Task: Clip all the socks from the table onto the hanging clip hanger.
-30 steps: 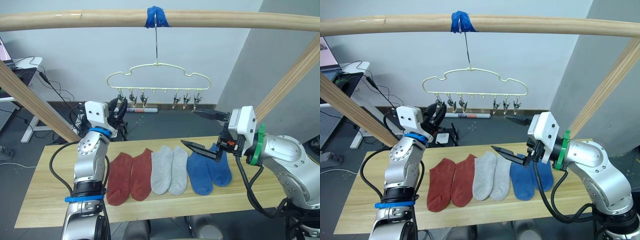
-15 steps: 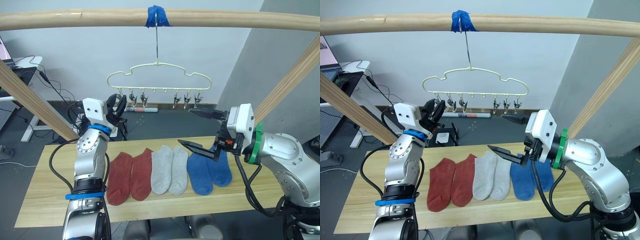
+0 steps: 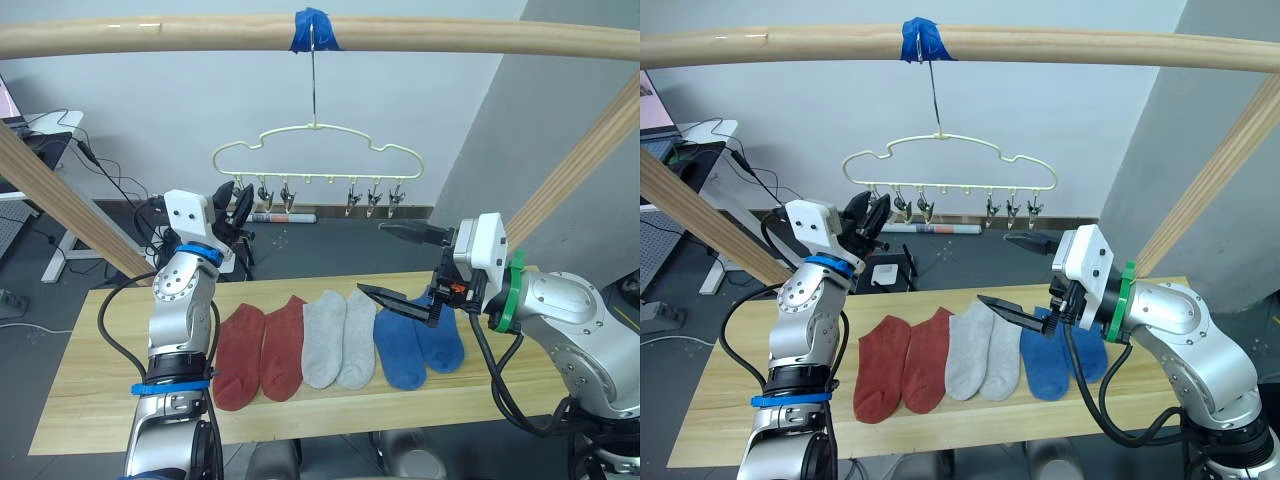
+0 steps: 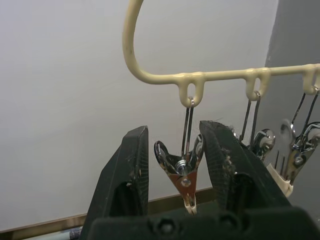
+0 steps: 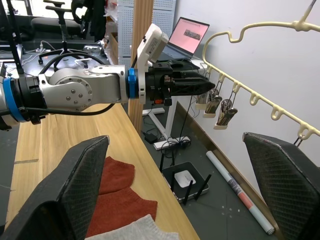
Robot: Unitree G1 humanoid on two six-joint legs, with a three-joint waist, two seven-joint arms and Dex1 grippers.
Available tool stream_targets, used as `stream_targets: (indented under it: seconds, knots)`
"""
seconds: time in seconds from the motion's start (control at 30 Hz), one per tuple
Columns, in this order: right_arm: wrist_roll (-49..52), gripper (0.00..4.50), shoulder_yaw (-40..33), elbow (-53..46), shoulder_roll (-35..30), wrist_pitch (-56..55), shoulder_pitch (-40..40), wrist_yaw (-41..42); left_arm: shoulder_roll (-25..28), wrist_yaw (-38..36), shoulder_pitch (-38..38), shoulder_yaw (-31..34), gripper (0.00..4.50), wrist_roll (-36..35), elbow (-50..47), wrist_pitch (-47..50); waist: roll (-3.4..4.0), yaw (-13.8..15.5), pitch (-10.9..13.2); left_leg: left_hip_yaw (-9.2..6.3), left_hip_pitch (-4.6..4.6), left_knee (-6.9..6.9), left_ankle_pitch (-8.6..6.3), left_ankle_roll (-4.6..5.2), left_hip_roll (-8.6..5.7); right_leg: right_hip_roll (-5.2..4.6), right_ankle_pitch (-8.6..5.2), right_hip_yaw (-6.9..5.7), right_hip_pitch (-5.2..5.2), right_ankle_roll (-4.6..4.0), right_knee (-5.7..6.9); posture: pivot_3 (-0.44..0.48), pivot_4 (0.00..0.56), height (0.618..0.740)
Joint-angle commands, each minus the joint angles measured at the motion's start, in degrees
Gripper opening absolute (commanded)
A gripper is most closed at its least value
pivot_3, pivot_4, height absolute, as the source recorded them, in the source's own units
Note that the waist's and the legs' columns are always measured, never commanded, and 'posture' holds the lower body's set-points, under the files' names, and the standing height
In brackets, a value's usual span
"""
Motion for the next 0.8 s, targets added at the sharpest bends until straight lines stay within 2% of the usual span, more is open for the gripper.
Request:
stream_targets:
  seconds: [0.03,0.23,0.37,0.47,0.67,0.8]
  knots:
    - [0.2,4.5,-0.3,-1.6,-0.1,-0.8,0.1,-0.1,0.2,0.2,-0.7,0.3,0.96,-0.6,-2.5,-0.5,-0.01,0.0,0.0,0.0,0.0,0.0,0.0,0.0,0.0,0.0,0.0,0.0,0.0,0.0,0.0,-0.258,0.225,0.733]
    - [0.1,4.5,-0.2,-1.5,-0.1,-0.7,0.2,-0.1,0.2,0.4,-0.4,0.3,0.01,-0.5,-2.8,-0.4,0.0,0.0,0.0,0.0,0.0,0.0,0.0,0.0,0.0,0.0,0.0,0.0,0.0,0.0,-0.01,-0.257,0.224,0.733]
    - [-0.6,4.5,0.0,-1.2,-0.3,-0.7,1.2,-0.4,0.4,0.5,-0.2,0.2,0.01,-0.2,-3.4,-0.3,-0.01,0.0,0.0,0.0,-0.01,0.0,0.0,0.0,0.0,0.0,0.0,0.0,0.0,0.0,-0.01,-0.256,0.225,0.733]
    - [-4.8,4.5,1.1,1.5,-1.5,0.9,3.8,-2.6,0.9,0.6,0.2,0.1,0.01,0.1,-4.2,0.1,-0.02,0.0,0.0,0.0,-0.02,-0.02,0.0,0.0,0.0,0.0,-0.01,-0.01,0.0,0.01,-0.04,-0.256,0.227,0.733]
    - [-16.6,4.5,1.1,13.8,1.8,-4.5,12.7,-12.2,3.1,-0.5,2.3,-0.5,0.01,0.3,-8.4,2.3,-0.07,0.2,0.7,0.0,-0.04,-0.03,0.0,0.0,-0.01,-0.03,-0.01,0.0,-0.01,0.01,-0.06,-0.228,0.257,0.733]
    - [-22.5,4.5,0.7,22.7,6.1,-9.2,14.6,-18.0,4.5,-1.9,4.1,-1.0,0.01,0.0,-11.2,3.9,0.0,0.1,1.5,0.01,-0.03,-0.03,0.0,-0.01,0.0,-0.03,0.0,0.03,-0.04,0.01,-0.02,-0.215,0.27,0.733]
